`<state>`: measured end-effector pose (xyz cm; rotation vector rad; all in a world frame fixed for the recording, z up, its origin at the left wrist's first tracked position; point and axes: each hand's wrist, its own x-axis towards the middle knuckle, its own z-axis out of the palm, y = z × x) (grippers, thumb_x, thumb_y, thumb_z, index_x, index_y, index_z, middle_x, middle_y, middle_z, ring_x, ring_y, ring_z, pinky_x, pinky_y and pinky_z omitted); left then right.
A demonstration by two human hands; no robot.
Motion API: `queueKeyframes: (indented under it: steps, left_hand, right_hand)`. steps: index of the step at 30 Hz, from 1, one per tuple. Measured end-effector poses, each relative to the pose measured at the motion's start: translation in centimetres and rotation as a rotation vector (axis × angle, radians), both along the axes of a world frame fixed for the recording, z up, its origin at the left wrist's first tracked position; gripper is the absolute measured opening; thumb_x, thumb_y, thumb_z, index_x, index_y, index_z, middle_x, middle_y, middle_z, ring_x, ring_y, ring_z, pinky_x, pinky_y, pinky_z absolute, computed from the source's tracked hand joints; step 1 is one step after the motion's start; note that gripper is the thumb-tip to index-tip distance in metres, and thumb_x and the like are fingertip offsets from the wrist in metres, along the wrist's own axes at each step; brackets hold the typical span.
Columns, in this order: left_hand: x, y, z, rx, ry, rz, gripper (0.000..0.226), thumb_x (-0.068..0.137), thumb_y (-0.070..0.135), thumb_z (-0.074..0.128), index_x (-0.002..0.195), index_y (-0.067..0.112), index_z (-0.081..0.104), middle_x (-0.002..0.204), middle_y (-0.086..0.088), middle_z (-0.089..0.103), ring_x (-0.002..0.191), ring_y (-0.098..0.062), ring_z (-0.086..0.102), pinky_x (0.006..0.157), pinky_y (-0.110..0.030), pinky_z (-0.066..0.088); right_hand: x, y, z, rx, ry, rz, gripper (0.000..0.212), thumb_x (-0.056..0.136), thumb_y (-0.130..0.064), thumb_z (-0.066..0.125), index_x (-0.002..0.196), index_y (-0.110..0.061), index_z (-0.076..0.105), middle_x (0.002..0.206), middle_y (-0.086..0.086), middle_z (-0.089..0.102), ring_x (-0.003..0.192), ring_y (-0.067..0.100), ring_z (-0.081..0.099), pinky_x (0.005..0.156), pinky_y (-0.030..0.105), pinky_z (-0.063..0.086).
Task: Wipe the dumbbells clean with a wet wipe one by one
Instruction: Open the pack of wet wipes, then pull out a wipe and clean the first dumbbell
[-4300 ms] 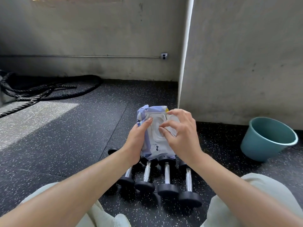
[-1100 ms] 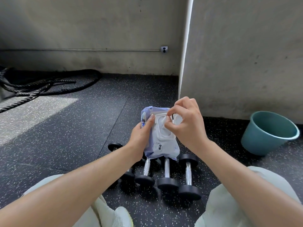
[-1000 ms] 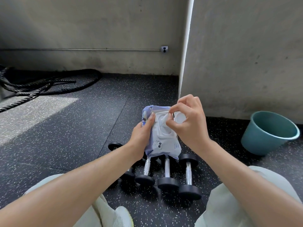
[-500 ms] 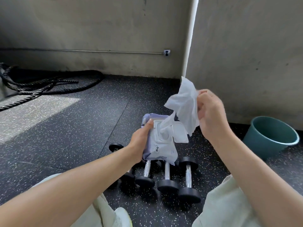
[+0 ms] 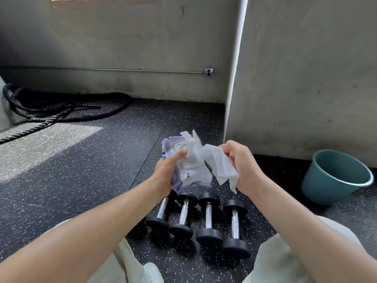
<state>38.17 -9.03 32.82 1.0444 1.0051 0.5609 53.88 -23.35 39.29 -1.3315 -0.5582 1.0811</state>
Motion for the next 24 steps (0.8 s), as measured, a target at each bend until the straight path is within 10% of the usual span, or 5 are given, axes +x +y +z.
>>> queueKeyframes:
  steps: [3, 6, 10, 14, 24]
  left_hand:
    - [-0.2, -0.3, 0.1, -0.057, -0.128, -0.026, 0.054, 0.099, 0.058, 0.057, 0.131, 0.016, 0.068, 0.103, -0.012, 0.079, 0.085, -0.028, 0.075, 0.077, -0.035, 0.057]
    - [-0.9, 0.4, -0.5, -0.054, -0.206, -0.104, 0.077, 0.095, 0.075, 0.052, 0.137, 0.012, 0.065, 0.132, -0.02, 0.069, 0.111, -0.037, 0.07, 0.105, -0.05, 0.05]
    - [-2.6, 1.7, -2.4, -0.02, -0.043, 0.044, 0.08, 0.062, 0.063, 0.093, 0.109, 0.001, 0.074, 0.092, -0.025, 0.064, 0.066, -0.031, 0.057, 0.067, -0.038, 0.046]
    - [-5.6, 2.4, -3.1, -0.065, 0.001, 0.224, 0.035, 0.091, 0.021, 0.08, 0.113, -0.004, 0.071, 0.073, -0.012, 0.076, 0.046, -0.017, 0.068, 0.043, -0.024, 0.052]
    - [-24.2, 11.1, -27.7, -0.397, 0.083, 0.843, 0.103, 0.04, 0.044, 0.098, 0.13, 0.015, 0.057, 0.118, -0.015, 0.074, 0.09, -0.038, 0.077, 0.073, -0.062, 0.063]
  right_hand:
    - [-1.5, 0.7, -0.4, 0.007, -0.152, 0.128, 0.013, 0.088, -0.009, 0.043, 0.078, -0.007, 0.052, 0.088, -0.002, 0.075, 0.052, 0.01, 0.046, 0.05, 0.027, 0.031]
    - [-3.0, 1.7, -1.3, 0.016, -0.456, 0.183, 0.028, 0.094, -0.003, 0.045, 0.068, -0.015, 0.046, 0.117, -0.006, 0.075, 0.047, -0.001, 0.038, 0.053, 0.023, 0.03]
    - [-4.8, 3.2, -2.6, -0.002, -0.571, 0.292, 0.015, 0.09, -0.017, 0.053, 0.075, -0.015, 0.055, 0.118, -0.005, 0.074, 0.061, 0.003, 0.048, 0.064, 0.03, 0.035]
    - [-7.7, 5.5, -3.7, -0.039, -0.536, 0.246, 0.04, 0.076, -0.037, 0.052, 0.09, -0.004, 0.069, 0.078, 0.007, 0.064, 0.062, 0.008, 0.044, 0.061, 0.032, 0.031]
    - [-18.0, 13.5, -16.3, -0.377, -0.359, 0.376, 0.029, 0.095, -0.017, 0.051, 0.069, -0.016, 0.037, 0.067, 0.001, 0.035, 0.06, 0.017, 0.032, 0.055, 0.031, 0.022]
